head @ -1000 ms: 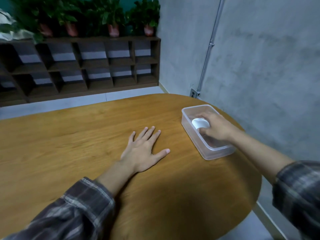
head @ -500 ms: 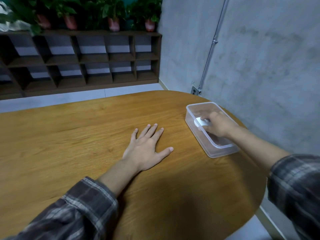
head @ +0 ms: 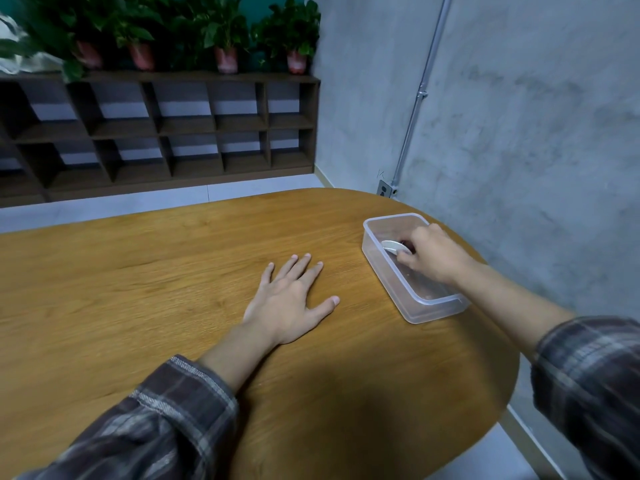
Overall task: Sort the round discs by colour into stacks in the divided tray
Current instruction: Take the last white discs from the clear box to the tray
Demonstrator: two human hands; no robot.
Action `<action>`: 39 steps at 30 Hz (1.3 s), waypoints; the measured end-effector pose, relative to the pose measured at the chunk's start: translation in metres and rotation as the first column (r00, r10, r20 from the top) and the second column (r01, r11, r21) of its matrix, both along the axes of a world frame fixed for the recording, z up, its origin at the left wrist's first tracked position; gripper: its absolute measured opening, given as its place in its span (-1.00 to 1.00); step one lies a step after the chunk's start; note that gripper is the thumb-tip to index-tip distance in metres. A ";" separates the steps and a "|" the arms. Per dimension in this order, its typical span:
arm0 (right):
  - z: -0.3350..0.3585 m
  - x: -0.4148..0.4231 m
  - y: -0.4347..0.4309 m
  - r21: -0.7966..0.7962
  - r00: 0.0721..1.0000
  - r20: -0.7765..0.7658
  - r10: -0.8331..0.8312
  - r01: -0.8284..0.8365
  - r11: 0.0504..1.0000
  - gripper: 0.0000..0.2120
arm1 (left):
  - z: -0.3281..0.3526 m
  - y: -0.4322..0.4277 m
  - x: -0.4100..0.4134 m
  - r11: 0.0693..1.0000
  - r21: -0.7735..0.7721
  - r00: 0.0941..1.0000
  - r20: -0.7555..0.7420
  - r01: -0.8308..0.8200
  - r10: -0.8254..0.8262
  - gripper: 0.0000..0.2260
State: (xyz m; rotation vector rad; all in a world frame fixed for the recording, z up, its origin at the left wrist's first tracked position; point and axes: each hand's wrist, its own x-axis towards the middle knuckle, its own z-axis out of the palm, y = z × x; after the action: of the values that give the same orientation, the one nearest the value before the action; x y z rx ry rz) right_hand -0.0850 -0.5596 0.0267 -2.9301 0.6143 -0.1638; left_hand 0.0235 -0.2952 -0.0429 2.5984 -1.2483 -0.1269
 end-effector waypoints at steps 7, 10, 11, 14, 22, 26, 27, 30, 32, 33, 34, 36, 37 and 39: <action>0.021 -0.023 0.007 0.118 0.965 0.255 -0.061 0.032 0.993 -0.85 | 0.002 0.009 -0.004 0.982 -0.187 1.000 0.003 0.018 -0.018 -0.43; 0.045 -0.036 0.020 0.136 0.936 0.353 -0.017 -0.033 0.990 -0.94 | 0.013 0.018 -0.010 0.961 -0.269 0.998 0.025 0.061 -0.056 -0.57; 0.054 -0.038 0.027 0.142 0.923 0.385 -0.003 -0.056 0.988 -0.96 | 0.019 0.019 -0.012 0.948 -0.311 0.998 0.013 0.063 -0.062 -0.62; 0.080 -0.043 0.057 0.175 0.906 0.423 0.031 -0.115 0.978 -0.98 | 0.048 0.024 -0.021 0.860 -0.510 0.993 -0.111 -0.013 -0.050 -0.76; 0.102 -0.025 0.156 0.460 0.893 0.405 0.196 -0.384 0.801 -0.85 | 0.113 0.076 -0.037 0.647 -0.713 0.830 -0.512 -0.270 -0.219 -0.88; 0.094 -0.006 0.210 0.498 0.874 0.417 0.249 -0.449 0.742 -0.77 | 0.115 0.136 -0.029 0.685 -0.682 0.876 -0.464 -0.256 -0.134 -0.92; 0.093 -0.001 0.223 0.470 0.866 0.413 0.280 -0.467 0.749 -0.76 | 0.113 0.154 -0.023 0.696 -0.670 0.882 -0.458 -0.259 -0.112 -0.94; 0.087 0.017 0.268 0.330 0.828 0.404 0.388 -0.528 0.783 -0.81 | 0.108 0.212 -0.008 0.733 -0.621 0.898 -0.438 -0.279 -0.030 -0.94; 0.083 0.031 0.302 0.257 0.796 0.413 0.442 -0.567 0.782 -0.88 | 0.105 0.251 0.001 0.749 -0.592 0.905 -0.424 -0.299 0.026 -0.95; 0.082 0.038 0.318 0.227 0.778 0.413 0.474 -0.591 0.774 -0.91 | 0.105 0.269 0.004 0.748 -0.584 0.908 -0.415 -0.315 0.059 -0.95; 0.080 0.048 0.340 0.206 0.755 0.410 0.512 -0.624 0.754 -0.93 | 0.103 0.293 0.008 0.746 -0.573 0.910 -0.402 -0.339 0.105 -0.95; 0.077 0.060 0.364 0.189 0.727 0.403 0.556 -0.660 0.727 -0.93 | 0.104 0.322 0.013 0.756 -0.547 0.911 -0.379 -0.360 0.160 -0.94; 0.075 0.067 0.379 0.195 0.716 0.400 0.572 -0.677 0.710 -0.93 | 0.104 0.340 0.015 0.756 -0.534 0.908 -0.374 -0.379 0.190 -0.92; 0.071 0.084 0.411 0.209 0.698 0.400 0.594 -0.701 0.682 -0.93 | 0.101 0.378 0.022 0.743 -0.517 0.894 -0.366 -0.425 0.257 -0.88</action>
State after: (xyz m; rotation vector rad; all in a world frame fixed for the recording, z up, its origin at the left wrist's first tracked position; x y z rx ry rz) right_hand -0.0015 -0.1483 0.0972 -2.4966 -0.4416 -0.3623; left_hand 0.0459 0.0827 0.0577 2.1153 -0.5596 -0.0176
